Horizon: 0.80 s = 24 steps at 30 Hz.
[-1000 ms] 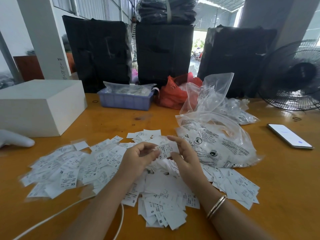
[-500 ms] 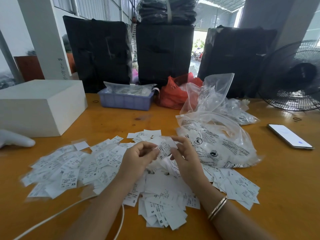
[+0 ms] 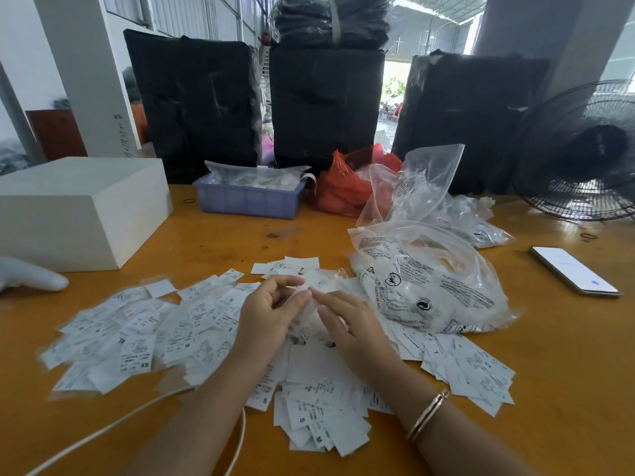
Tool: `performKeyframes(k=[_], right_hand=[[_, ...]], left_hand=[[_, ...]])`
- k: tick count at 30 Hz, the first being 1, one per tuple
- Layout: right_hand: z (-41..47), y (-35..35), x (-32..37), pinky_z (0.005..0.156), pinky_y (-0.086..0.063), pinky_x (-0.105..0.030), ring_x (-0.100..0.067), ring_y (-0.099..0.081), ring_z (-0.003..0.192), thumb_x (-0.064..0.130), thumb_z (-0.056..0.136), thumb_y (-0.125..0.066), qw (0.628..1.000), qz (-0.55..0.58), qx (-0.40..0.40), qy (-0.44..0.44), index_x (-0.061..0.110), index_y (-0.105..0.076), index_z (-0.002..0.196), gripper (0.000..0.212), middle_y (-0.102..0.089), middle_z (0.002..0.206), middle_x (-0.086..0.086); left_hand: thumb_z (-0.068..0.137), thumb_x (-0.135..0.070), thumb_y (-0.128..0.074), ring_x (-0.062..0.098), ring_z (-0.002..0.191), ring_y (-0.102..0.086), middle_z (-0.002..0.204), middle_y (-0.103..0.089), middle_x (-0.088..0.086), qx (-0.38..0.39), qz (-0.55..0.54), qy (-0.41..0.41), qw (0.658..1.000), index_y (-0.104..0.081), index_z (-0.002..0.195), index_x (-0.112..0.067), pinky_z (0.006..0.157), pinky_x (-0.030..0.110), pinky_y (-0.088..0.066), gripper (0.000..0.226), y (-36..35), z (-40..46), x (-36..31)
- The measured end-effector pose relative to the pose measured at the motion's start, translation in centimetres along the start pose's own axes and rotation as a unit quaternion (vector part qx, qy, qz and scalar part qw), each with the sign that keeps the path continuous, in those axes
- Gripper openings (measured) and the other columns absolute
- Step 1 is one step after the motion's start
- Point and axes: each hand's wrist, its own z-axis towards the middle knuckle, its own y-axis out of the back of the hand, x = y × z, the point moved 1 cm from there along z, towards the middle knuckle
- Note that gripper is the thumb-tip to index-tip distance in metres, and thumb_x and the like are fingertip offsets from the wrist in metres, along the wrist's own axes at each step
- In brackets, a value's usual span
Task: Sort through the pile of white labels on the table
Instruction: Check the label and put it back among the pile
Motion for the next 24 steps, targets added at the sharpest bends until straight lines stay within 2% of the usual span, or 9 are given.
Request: performKeyframes(k=[2, 6, 11, 14, 17, 20, 22, 24], right_hand=[[0.0, -0.2, 0.1, 0.092, -0.036, -0.032, -0.005, -0.053, 0.098, 0.035, 0.094, -0.041, 0.999, -0.026, 0.004, 0.02, 0.029, -0.05, 0.134, 0.041, -0.061, 0.107, 0.011], [0.0, 0.1, 0.2, 0.085, -0.045, -0.029, 0.002, -0.054, 0.091, 0.034, 0.091, -0.046, 0.999, 0.044, -0.027, 0.015, 0.04, -0.044, 0.131, 0.041, -0.058, 0.104, 0.019], [-0.1, 0.5, 0.2, 0.08, -0.044, -0.014, 0.002, -0.056, 0.089, 0.03, 0.09, -0.05, 0.995, 0.103, -0.009, 0.008, 0.036, -0.057, 0.12, 0.032, -0.06, 0.097, 0.017], [0.2, 1.0, 0.1, 0.079, -0.042, -0.01, 0.004, -0.056, 0.088, 0.021, 0.093, -0.053, 0.992, 0.121, -0.036, 0.007, 0.03, -0.061, 0.116, 0.027, -0.062, 0.099, 0.014], [1.5, 2.5, -0.5, 0.071, -0.044, -0.009, 0.006, -0.056, 0.081, 0.011, 0.094, -0.052, 0.982, 0.11, -0.147, -0.035, 0.026, -0.062, 0.111, 0.025, -0.064, 0.099, 0.015], [3.5, 5.3, -2.4, 0.056, -0.04, -0.01, 0.003, -0.051, 0.06, 0.006, 0.094, -0.049, 0.952, 0.103, -0.271, -0.101, 0.022, -0.065, 0.105, 0.025, -0.067, 0.101, 0.005], [4.9, 7.1, -4.2, 0.06, -0.041, -0.016, -0.004, -0.052, 0.069, 0.003, 0.094, -0.046, 0.945, 0.046, -0.286, -0.154, 0.017, -0.066, 0.111, 0.029, -0.065, 0.109, -0.001], [6.0, 8.7, -6.2, 0.062, -0.042, -0.014, -0.014, -0.056, 0.079, 0.001, 0.093, -0.044, 0.946, -0.045, -0.245, -0.209, 0.013, -0.065, 0.116, 0.033, -0.063, 0.118, -0.004]], left_hand=[[0.085, -0.025, -0.068, 0.0, 0.07, -0.064, 0.079, -0.069, -0.005, -0.005, -0.002, -0.002, 1.0, -0.064, 0.094, -0.033, 0.056, 0.007, -0.047, 0.012, 0.1, 0.0, -0.1], [0.086, -0.027, -0.067, 0.002, 0.07, -0.065, 0.08, -0.069, -0.01, -0.001, -0.002, 0.001, 1.0, -0.063, 0.096, -0.033, 0.057, 0.01, -0.05, 0.013, 0.1, 0.0, -0.2], [0.086, -0.023, -0.068, -0.005, 0.074, -0.065, 0.08, -0.069, -0.019, 0.0, 0.0, 0.005, 1.0, -0.064, 0.093, -0.03, 0.057, 0.007, -0.048, 0.011, 0.1, 0.1, -0.2], [0.086, -0.025, -0.067, -0.011, 0.078, -0.061, 0.083, -0.068, -0.017, -0.053, 0.016, -0.004, 0.998, -0.063, 0.089, -0.033, 0.058, 0.006, -0.047, 0.009, 0.4, 0.4, -0.2], [0.089, -0.026, -0.063, -0.013, 0.074, -0.057, 0.087, -0.06, -0.017, -0.138, 0.082, -0.012, 0.987, -0.058, 0.089, -0.035, 0.049, 0.011, -0.045, 0.01, 1.5, 1.1, -0.1], [0.09, -0.019, -0.063, 0.002, 0.073, -0.059, 0.089, -0.058, -0.014, -0.177, 0.165, -0.024, 0.97, -0.057, 0.099, -0.027, 0.051, 0.011, -0.041, 0.014, 3.0, 1.9, 0.4], [0.089, -0.016, -0.063, 0.007, 0.072, -0.058, 0.088, -0.06, -0.009, -0.181, 0.239, -0.027, 0.954, -0.057, 0.105, -0.023, 0.054, 0.021, -0.046, 0.018, 3.8, 2.2, 0.8], [0.087, -0.015, -0.064, 0.015, 0.079, -0.06, 0.098, -0.064, -0.003, -0.187, 0.327, -0.011, 0.926, -0.057, 0.11, -0.02, 0.067, 0.035, -0.054, 0.024, 4.5, 2.3, 1.1]])
